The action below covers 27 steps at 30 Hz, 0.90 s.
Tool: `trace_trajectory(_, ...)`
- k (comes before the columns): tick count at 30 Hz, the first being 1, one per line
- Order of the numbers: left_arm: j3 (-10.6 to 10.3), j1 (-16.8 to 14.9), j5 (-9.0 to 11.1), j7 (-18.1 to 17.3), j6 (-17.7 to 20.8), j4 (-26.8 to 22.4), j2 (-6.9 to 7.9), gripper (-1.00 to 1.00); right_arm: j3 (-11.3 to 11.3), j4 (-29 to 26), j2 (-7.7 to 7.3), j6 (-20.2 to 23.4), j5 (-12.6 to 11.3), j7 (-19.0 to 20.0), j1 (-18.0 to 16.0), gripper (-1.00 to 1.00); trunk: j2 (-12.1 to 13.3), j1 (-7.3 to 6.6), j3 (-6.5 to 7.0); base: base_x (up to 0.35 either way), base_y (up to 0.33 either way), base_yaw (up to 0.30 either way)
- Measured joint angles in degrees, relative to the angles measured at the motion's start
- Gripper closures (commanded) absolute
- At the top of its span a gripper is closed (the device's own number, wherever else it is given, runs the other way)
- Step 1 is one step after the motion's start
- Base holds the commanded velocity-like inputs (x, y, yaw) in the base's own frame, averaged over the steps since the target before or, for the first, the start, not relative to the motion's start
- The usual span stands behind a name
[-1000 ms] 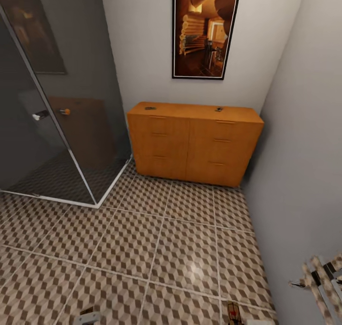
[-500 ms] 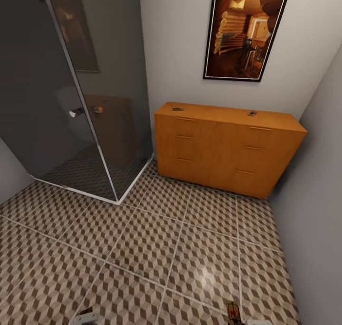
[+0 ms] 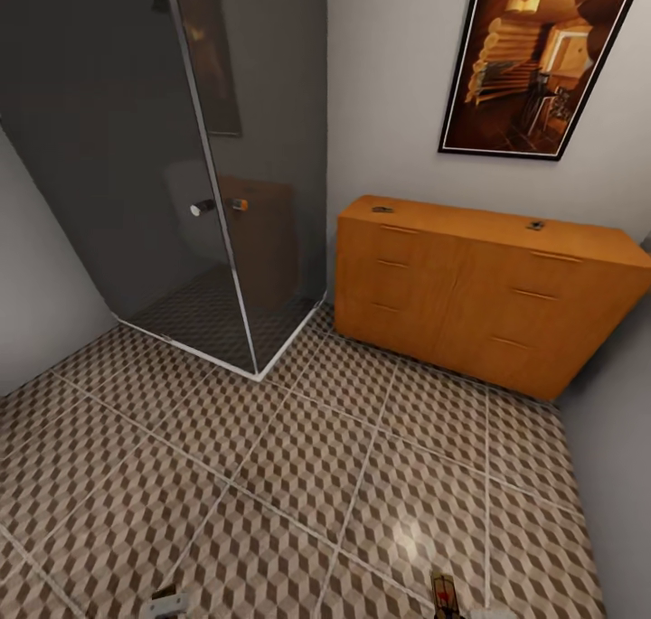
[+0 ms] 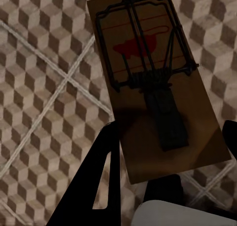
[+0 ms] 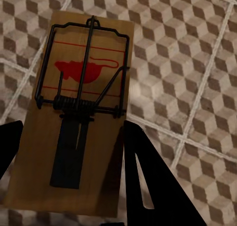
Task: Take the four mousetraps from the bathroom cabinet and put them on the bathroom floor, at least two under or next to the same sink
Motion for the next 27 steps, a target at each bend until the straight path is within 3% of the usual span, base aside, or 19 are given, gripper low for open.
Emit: trace_trajectory(27, 0.0, 0.0, 0.0, 0.0, 0.0, 0.0, -0.15, 1.0, 0.0, 0.0, 0.0, 0.0, 0.0, 0.0, 0.0, 1.0, 0.0, 0.0, 0.0, 0.0, 0.0, 0.281)
